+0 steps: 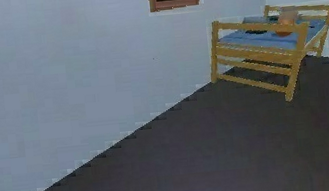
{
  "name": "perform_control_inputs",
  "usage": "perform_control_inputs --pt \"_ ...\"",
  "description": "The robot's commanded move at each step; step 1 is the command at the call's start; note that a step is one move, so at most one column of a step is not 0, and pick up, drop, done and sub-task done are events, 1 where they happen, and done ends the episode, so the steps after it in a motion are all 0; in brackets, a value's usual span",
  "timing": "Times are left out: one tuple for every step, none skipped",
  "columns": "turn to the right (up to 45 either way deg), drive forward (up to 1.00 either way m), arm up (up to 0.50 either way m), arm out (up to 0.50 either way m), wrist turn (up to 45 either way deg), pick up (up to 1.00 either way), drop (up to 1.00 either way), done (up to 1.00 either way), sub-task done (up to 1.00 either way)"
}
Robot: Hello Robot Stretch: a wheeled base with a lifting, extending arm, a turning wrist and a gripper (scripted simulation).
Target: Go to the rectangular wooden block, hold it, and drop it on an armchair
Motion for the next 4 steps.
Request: perform_control_inputs --pt "0.0 0.4 0.0 0.0 0.0 0.0 0.0 0.0 0.0" --pt "42.0 0.0 0.0 0.0 0.0 0.0 0.0 0.0 0.0" --pt "0.0 1.0 0.0 0.0 0.0 0.0 0.0 0.0 0.0" --pt "12.0 0.0 0.0 0.0 0.0 0.0 0.0 0.0 0.0"
